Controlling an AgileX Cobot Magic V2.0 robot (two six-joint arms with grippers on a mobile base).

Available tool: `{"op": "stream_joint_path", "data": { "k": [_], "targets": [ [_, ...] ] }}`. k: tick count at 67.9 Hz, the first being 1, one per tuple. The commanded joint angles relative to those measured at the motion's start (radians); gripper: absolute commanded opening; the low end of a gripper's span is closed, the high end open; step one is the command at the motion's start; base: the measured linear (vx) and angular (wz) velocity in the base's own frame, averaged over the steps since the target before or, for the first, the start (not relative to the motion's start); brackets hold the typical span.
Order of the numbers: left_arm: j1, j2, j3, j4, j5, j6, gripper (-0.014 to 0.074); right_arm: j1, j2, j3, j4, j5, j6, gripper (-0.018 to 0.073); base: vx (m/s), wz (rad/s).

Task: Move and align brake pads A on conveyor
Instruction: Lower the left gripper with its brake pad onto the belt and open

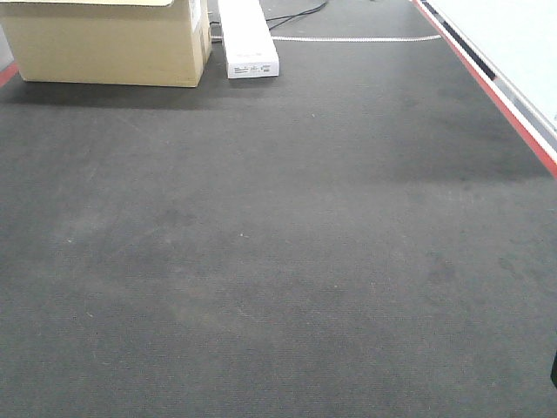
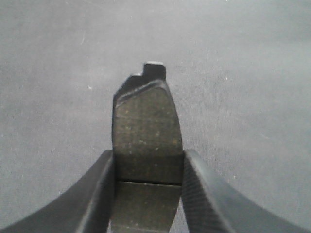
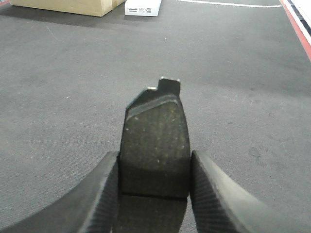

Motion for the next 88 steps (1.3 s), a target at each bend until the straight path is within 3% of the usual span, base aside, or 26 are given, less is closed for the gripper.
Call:
{"op": "stream_joint_path", "data": {
  "k": [1,9,20,41,69,81,88],
  "targets": [
    [-0.006,0.004,-0.028,-0.009,-0.111,-0.01,-0.0006,-0.004,0.005,-0.031,0.004,-0.095,-0.006,-0.0008,0.0,0.0],
    [-0.006,0.03,-0.045,-0.006,-0.149,-0.014,-0.0005,-0.004,0.005,-0.031,0.004,-0.095,-0.006,-0.0008,0.0,0.0],
    [-0.006,0.194,-0.174,0.003,-0.125,-0.111,-0.0003,-0.004,0.005,-0.031,0.004,-0.095,-0.006,-0.0008,0.0,0.0],
    [-0.002,0.634,-0.395,0.027,-0.028,-0.137,0.0004,-0.004,0.005,-0.031,0.004,-0.095,-0.006,-0.0008,0.0,0.0],
    [-0.002,1.053,-0.462,0.027,-0.051,-0.137,0.0019,-0.004,0.005,-0.031,0.004,-0.095,-0.006,-0.0008,0.0,0.0],
    [-0.002,1.173,-0.503,0.026,-0.069,-0.137,0.0062,-0.004,0.005,-0.031,0.004,-0.095,-0.006,-0.0008,0.0,0.0],
    [-0.002,1.235,-0.55,0.025,-0.029,-0.139,0.0141,-0.004,0.005,-0.031,0.004,-0.095,-0.006,-0.0008,0.0,0.0]
  ]
}}
